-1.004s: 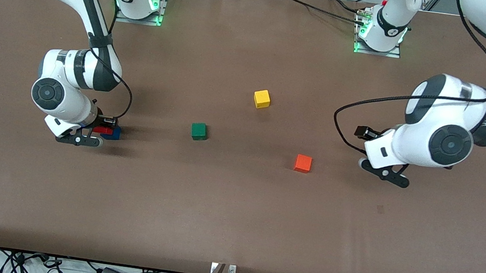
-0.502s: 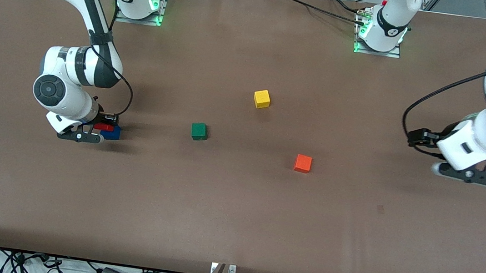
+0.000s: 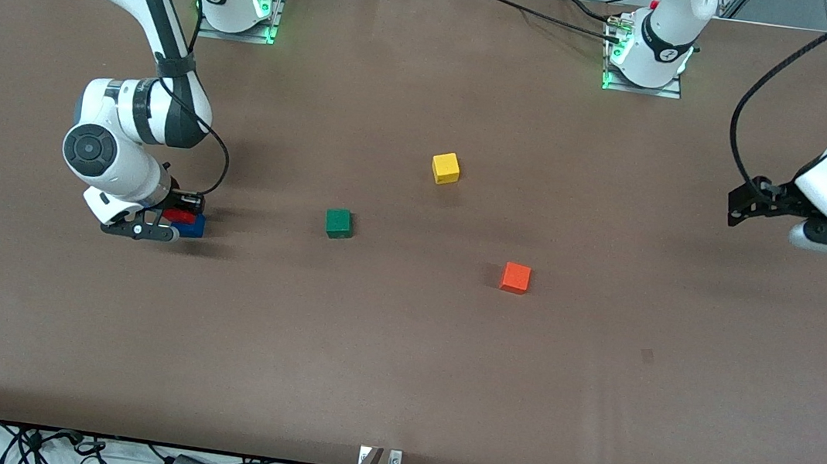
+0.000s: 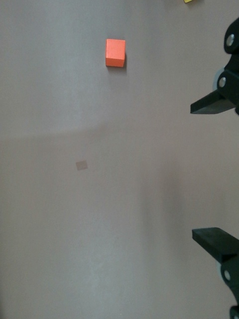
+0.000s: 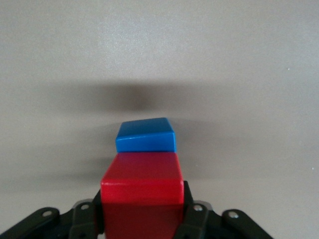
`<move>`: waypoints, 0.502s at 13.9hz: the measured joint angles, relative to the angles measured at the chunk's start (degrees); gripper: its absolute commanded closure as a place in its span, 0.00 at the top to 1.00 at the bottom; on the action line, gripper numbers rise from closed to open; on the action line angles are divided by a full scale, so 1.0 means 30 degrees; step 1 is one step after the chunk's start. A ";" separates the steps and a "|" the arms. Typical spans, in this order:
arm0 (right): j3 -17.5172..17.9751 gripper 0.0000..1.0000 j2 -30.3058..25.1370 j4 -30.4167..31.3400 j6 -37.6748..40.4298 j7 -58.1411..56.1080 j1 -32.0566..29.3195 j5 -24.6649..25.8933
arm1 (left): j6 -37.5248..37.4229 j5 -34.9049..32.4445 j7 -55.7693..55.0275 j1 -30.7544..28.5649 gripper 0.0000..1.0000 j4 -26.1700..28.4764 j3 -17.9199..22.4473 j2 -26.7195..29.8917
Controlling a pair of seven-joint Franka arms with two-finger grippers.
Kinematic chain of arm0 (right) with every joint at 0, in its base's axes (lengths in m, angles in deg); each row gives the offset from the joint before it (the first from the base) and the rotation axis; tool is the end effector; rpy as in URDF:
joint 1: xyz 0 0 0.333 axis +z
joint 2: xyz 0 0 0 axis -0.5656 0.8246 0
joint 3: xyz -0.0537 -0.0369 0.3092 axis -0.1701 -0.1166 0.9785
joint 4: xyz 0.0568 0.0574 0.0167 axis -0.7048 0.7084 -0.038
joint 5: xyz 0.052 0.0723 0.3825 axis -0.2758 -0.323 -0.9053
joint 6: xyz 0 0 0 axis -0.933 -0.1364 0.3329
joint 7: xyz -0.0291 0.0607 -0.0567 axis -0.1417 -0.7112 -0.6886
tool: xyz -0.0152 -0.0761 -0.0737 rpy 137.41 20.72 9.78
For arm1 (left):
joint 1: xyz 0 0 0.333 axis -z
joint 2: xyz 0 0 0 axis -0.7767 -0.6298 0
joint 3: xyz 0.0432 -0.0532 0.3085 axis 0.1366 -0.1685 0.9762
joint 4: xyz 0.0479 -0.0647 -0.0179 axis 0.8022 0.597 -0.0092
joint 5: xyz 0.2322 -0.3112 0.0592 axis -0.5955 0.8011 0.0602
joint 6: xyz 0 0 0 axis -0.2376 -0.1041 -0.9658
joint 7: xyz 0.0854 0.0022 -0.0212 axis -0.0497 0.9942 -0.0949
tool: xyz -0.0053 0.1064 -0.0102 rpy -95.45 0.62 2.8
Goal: Pass red block to right arm, stack on blue
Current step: 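Open the right gripper and lift it away from the stack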
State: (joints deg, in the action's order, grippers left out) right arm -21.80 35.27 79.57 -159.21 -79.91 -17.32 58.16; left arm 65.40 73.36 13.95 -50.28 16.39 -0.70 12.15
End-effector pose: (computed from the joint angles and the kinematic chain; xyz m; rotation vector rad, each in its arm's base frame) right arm 0.5834 0.0622 0.2379 3.0281 -0.0163 -0.1642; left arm 0.5679 -0.0339 0.5759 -3.0962 0.1285 -0.0716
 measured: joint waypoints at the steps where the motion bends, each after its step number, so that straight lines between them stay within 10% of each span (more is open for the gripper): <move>1: -0.0016 1.00 -0.0068 -0.0038 -0.0001 0.0010 -0.0003 0.0000 | 0.0000 0.0018 0.0082 0.0051 1.00 0.0160 0.0026 0.0316; 7: -0.0089 1.00 -0.0969 -0.2783 0.4528 0.0132 -0.0040 0.0001 | -0.0147 0.0033 0.1033 0.0117 1.00 0.0572 0.0259 0.0598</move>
State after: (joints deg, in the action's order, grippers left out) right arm -22.07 32.37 71.22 -145.63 -79.52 -17.44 58.16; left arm 64.95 73.46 17.05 -49.92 18.10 0.08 13.94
